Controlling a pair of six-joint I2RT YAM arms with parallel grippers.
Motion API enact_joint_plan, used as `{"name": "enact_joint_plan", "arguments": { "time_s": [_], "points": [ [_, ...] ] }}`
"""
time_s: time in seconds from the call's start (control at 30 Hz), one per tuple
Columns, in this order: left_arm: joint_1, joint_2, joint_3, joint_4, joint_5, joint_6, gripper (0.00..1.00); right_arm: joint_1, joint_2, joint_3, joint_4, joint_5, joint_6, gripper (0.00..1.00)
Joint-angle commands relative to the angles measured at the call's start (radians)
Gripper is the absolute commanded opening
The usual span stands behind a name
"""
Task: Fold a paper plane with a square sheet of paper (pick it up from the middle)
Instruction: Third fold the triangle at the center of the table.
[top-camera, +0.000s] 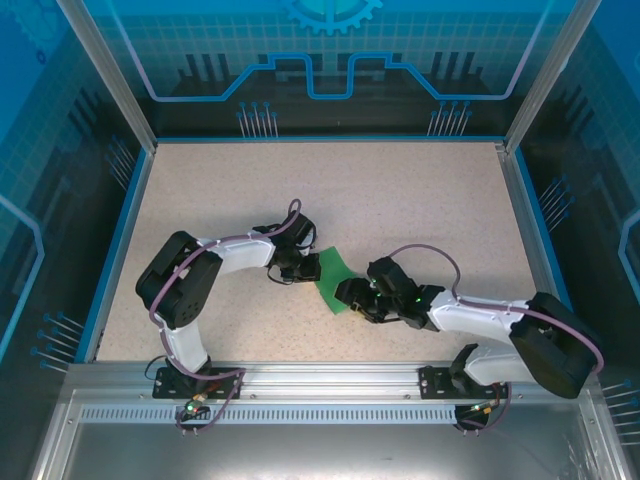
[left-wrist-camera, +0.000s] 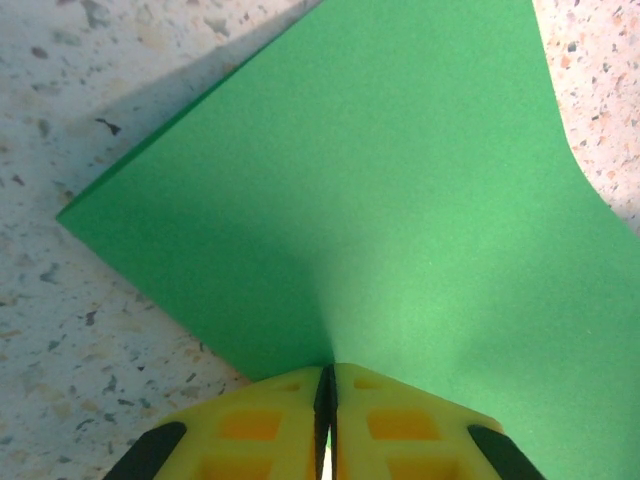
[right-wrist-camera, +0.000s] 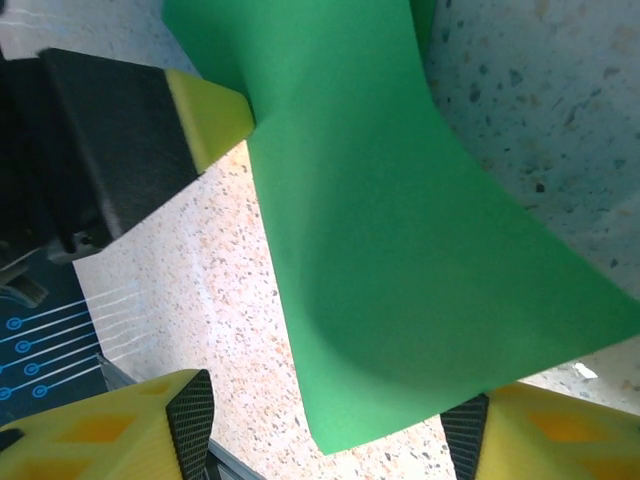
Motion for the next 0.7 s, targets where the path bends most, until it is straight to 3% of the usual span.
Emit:
{"name": "enact_joint_plan", "arguments": {
  "time_s": [0.0, 0.27, 0.67],
  "points": [
    [0.005, 0.06, -0.055, -0.03, -0.05, 0.026, 0.12, -0.031, -0.049, -0.027, -0.023, 0.045, -0.033, 0.64],
    [0.008, 0.063, -0.053, -0.034, -0.048, 0.031, 0.12, -0.068, -0.087, -0.039, -0.047, 0.049, -0.077, 0.6],
    [0.009, 0.071, -0.046, -0.034, -0.04, 0.03, 0.12, -0.098, -0.13, -0.059, -0.063, 0.042, -0.103, 0.42]
  ]
}}
